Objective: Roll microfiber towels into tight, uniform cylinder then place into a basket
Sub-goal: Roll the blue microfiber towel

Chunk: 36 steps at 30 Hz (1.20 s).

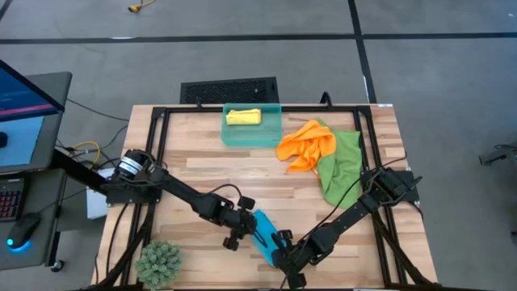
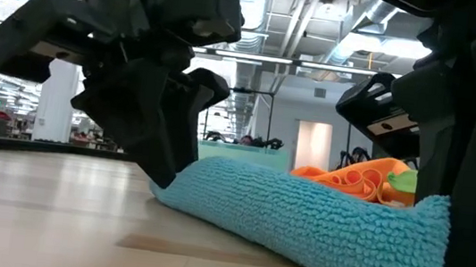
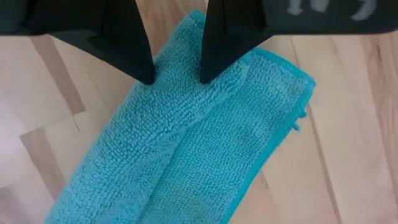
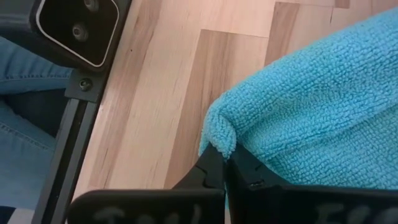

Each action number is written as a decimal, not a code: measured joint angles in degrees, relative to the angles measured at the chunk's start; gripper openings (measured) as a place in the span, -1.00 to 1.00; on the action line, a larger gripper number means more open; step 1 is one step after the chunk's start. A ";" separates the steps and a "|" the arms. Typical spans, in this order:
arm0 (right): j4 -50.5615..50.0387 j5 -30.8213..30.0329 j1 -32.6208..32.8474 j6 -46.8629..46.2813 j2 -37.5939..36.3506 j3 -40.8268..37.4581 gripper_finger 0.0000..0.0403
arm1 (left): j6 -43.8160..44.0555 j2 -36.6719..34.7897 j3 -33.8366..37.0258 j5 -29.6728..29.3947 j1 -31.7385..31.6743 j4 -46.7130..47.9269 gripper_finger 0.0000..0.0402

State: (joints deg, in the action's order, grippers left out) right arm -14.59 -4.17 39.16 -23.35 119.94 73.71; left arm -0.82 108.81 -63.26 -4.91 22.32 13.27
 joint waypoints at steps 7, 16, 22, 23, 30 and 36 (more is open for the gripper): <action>0.02 0.00 0.02 -0.04 0.00 0.00 -0.94 | -0.14 -0.34 4.26 -0.40 -0.13 -4.97 -0.36; -0.08 0.00 0.07 -0.04 0.00 0.00 -0.92 | 4.64 -0.26 5.20 -1.38 -0.53 -5.94 -0.51; -0.59 -0.01 0.09 -0.06 0.00 0.07 -0.95 | 11.27 -0.17 5.39 -0.91 0.31 -7.57 -0.95; -0.68 -0.01 0.09 -0.06 0.00 0.09 -0.94 | 12.78 -0.12 5.39 -0.90 0.72 -7.84 -0.95; -1.81 0.48 0.30 0.74 -0.65 0.01 -0.90 | 29.44 -0.05 5.33 3.13 2.59 -7.88 -0.98; -3.97 0.71 0.72 0.87 -2.74 -0.24 -0.88 | 47.90 -0.02 5.31 10.01 2.83 -8.01 -0.98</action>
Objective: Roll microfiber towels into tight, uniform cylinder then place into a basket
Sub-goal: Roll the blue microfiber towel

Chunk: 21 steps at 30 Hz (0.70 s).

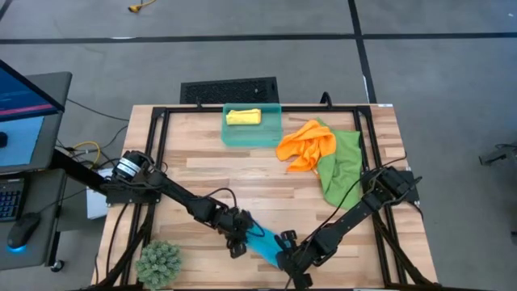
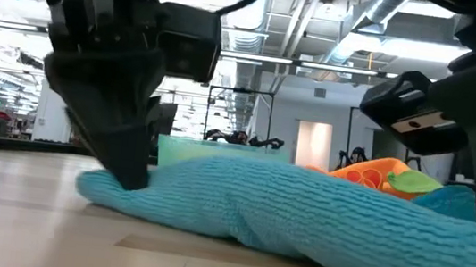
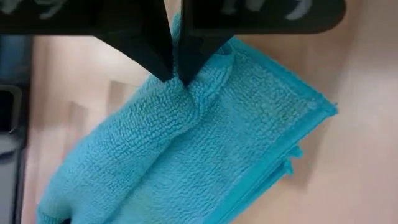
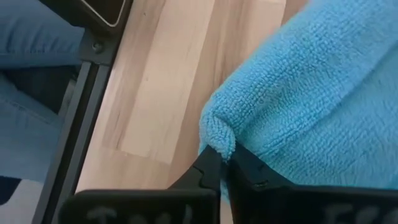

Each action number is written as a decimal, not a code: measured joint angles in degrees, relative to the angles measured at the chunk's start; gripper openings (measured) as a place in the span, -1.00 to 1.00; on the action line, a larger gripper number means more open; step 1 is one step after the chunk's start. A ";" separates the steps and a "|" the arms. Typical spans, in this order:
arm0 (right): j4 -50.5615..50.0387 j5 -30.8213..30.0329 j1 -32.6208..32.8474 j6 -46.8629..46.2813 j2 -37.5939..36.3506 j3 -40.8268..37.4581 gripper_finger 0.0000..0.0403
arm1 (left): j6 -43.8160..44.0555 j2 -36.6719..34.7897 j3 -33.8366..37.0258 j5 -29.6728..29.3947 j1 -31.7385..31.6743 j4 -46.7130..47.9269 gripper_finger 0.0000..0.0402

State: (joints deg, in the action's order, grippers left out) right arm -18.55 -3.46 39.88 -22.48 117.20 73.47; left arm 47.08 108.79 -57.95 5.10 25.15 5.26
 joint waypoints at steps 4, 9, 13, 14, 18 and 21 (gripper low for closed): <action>-0.27 -0.14 0.15 0.04 -0.32 -0.04 -0.73 | 8.31 0.08 0.04 5.89 -0.25 -0.11 -0.98; -1.12 -0.08 0.13 0.07 -0.45 -0.02 -0.47 | 14.19 0.13 0.04 10.31 -0.92 -0.11 -0.98; -1.64 -0.13 0.11 0.42 -0.87 0.02 -0.25 | 17.64 0.15 0.10 12.74 -1.41 -0.10 -0.98; -2.02 -0.01 0.11 0.19 -1.10 0.02 -0.20 | 18.43 0.15 0.11 13.44 -1.53 -0.06 -0.98; -4.71 0.64 -0.20 -1.30 -2.41 0.02 -0.12 | 21.17 0.20 0.15 16.91 -2.39 0.34 -0.99; -7.22 0.98 0.09 -1.21 -4.10 0.00 -0.12 | 22.65 0.23 0.26 20.62 -3.29 1.07 -0.99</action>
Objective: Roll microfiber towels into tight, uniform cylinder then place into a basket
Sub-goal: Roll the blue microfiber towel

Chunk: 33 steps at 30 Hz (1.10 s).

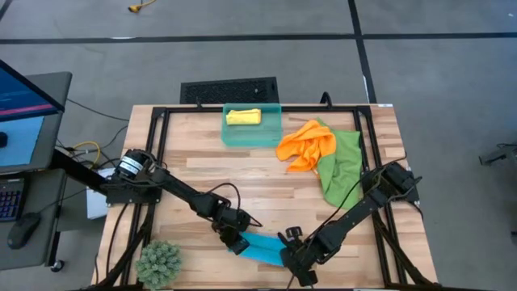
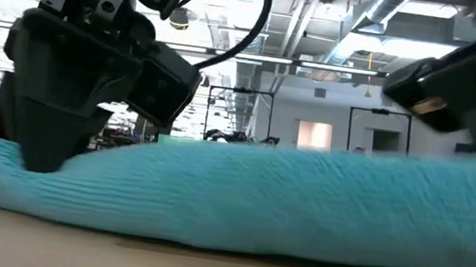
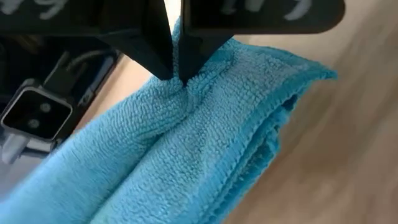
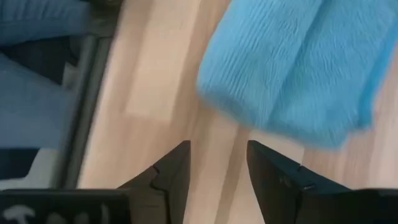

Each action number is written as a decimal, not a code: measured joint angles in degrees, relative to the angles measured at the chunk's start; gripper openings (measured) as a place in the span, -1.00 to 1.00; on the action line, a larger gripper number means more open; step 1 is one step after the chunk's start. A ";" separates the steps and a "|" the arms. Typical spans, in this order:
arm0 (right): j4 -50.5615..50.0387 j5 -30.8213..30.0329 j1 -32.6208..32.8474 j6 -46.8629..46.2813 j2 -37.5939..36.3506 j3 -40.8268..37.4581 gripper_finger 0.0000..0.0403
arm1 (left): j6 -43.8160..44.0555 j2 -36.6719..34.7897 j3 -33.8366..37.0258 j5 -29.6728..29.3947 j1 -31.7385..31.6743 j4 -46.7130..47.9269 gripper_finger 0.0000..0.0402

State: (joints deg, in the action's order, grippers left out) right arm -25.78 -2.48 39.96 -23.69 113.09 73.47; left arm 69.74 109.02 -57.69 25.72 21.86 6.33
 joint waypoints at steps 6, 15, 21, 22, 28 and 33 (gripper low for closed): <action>-2.30 -3.92 1.88 4.26 -5.23 0.02 -0.20 | 0.84 0.01 0.00 2.94 -1.45 1.49 -0.99; 11.47 -16.47 6.40 26.30 -2.89 0.20 -0.30 | 3.70 0.01 -0.07 5.58 -2.35 2.45 -0.99; 12.42 -17.14 4.68 31.68 0.86 0.15 -0.31 | 5.15 0.01 -0.07 6.78 -2.33 2.49 -0.99; 12.24 -17.03 4.21 31.63 0.88 0.09 -0.31 | 5.52 0.01 -0.07 6.87 -2.33 2.48 -0.99; 12.83 -14.89 1.36 28.35 0.79 0.22 -0.30 | 6.38 0.01 -0.07 7.05 -2.33 2.47 -0.99; 12.40 -12.15 0.05 28.21 2.67 0.03 -0.31 | 6.30 -0.01 -0.09 7.07 -2.33 2.44 -0.99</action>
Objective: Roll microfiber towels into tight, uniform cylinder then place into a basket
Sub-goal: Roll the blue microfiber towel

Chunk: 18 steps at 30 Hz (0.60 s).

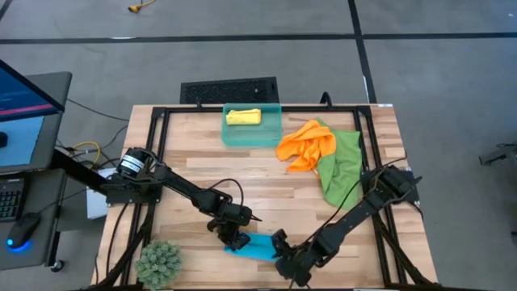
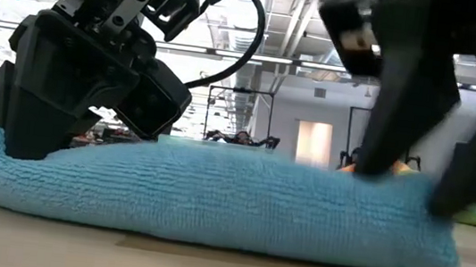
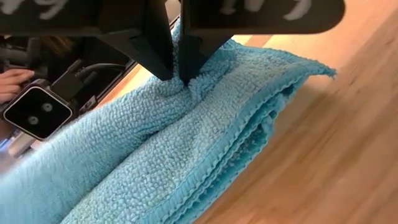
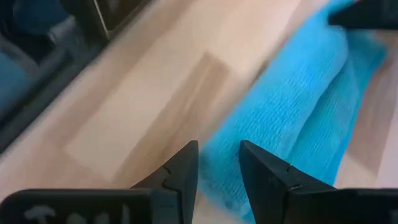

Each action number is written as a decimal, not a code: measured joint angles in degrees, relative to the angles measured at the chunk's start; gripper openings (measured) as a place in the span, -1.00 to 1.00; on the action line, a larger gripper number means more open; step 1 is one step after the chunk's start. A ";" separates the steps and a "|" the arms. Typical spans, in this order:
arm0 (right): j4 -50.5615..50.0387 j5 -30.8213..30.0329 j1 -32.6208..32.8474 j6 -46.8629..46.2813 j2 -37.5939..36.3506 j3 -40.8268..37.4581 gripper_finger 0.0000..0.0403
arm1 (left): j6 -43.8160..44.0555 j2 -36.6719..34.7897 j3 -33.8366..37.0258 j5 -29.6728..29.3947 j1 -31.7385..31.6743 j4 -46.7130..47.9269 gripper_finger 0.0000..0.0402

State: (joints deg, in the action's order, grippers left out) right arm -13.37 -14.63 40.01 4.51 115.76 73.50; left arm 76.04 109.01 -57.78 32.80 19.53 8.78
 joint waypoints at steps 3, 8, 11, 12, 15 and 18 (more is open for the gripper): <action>1.30 -0.13 -0.40 -0.14 0.65 0.44 -0.31 | -0.39 -0.04 -0.07 0.28 -0.02 0.56 -0.99; 0.24 -0.74 -1.52 -3.22 2.13 0.28 -0.32 | -1.04 -0.07 -0.09 0.78 0.04 0.98 -0.99; -0.87 -0.45 -2.44 -6.16 2.67 0.21 -0.32 | -1.18 -0.07 -0.09 0.81 0.04 0.98 -0.99; -0.86 -0.11 -2.83 -7.45 3.07 0.32 -0.32 | -1.22 -0.09 -0.09 0.81 0.04 1.04 -0.99; -1.01 0.67 -3.69 -10.57 3.53 0.43 -0.31 | -1.59 -0.09 -0.09 0.81 0.06 1.25 -0.99; -0.47 2.75 -4.48 -11.87 4.15 0.50 -0.32 | -1.66 -0.11 -0.09 0.80 0.05 1.62 -0.99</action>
State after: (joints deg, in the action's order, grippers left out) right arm -13.85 -11.88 35.53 -7.36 119.91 74.01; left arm 74.38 108.90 -57.87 33.60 19.58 10.40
